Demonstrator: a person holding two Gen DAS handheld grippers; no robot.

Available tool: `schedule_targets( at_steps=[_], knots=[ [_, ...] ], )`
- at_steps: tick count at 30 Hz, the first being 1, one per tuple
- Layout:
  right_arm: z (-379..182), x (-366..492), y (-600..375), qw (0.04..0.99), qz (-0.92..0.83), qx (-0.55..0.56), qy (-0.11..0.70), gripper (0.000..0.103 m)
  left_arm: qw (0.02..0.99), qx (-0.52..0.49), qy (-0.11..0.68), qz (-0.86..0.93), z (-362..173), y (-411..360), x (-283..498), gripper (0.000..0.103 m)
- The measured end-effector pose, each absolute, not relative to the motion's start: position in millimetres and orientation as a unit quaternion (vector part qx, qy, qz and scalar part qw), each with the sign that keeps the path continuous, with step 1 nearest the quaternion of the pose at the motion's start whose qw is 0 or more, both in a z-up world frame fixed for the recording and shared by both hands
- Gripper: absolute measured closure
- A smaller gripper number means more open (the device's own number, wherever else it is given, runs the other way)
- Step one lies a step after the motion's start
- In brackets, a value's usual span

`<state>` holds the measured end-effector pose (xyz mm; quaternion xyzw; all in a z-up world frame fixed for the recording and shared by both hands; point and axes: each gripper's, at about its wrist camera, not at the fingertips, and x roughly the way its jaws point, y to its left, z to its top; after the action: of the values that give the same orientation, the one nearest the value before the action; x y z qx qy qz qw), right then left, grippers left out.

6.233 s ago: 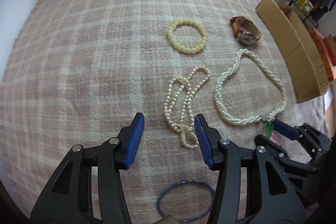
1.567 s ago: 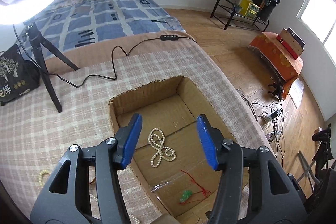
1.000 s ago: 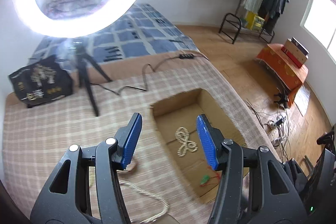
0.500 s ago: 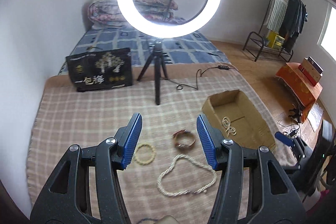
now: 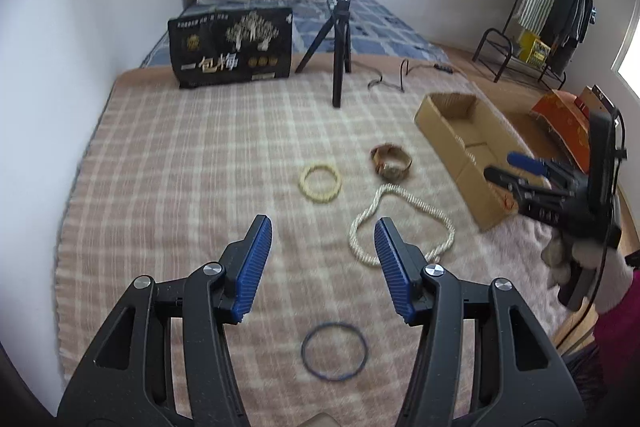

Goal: Organize jewelry
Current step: 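Withdraw both tools from the box and move the left tool to the blue bangle, then close the left tool on the rim of the dark blue bangle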

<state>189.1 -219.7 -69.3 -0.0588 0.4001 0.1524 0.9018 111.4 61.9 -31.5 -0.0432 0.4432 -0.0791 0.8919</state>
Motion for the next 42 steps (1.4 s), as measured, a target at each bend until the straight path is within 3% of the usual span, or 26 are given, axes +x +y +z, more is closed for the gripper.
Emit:
schedule_targets(
  at_steps=[2, 6, 17, 19, 34, 37, 42],
  knots=[
    [-76.3, 192.2, -212.6, 0.896, 0.156, -0.062, 0.410, 0.033, 0.887, -0.042, 0.453, -0.077, -42.8, 68.1, 103.7, 0.048],
    [-85.5, 195.6, -201.3, 0.889, 0.163, -0.070, 0.422, 0.034, 0.872, -0.042, 0.481, -0.078, -66.6, 78.3, 93.4, 0.061],
    [-116.0, 205.3, -173.8, 0.869, 0.169, -0.100, 0.454, 0.034, 0.833, -0.047, 0.542, -0.102, -120.3, 76.3, 73.0, 0.061],
    [-122.4, 207.2, -172.8, 0.866, 0.166, -0.102, 0.461, 0.034, 0.825, -0.042, 0.553, -0.107, -129.2, 72.4, 71.0, 0.068],
    [-141.7, 212.6, -162.4, 0.854, 0.161, -0.127, 0.479, 0.034, 0.813, 0.005, 0.573, -0.104, -159.8, 55.5, 70.1, 0.069],
    [-144.1, 213.3, -160.5, 0.853, 0.160, -0.131, 0.480, 0.034, 0.810, 0.012, 0.577, -0.102, -165.0, 51.5, 74.7, 0.076],
    [-147.9, 218.1, -156.7, 0.853, 0.155, -0.131, 0.481, 0.034, 0.806, 0.023, 0.584, -0.099, -175.7, 43.2, 82.1, 0.077]
  ],
)
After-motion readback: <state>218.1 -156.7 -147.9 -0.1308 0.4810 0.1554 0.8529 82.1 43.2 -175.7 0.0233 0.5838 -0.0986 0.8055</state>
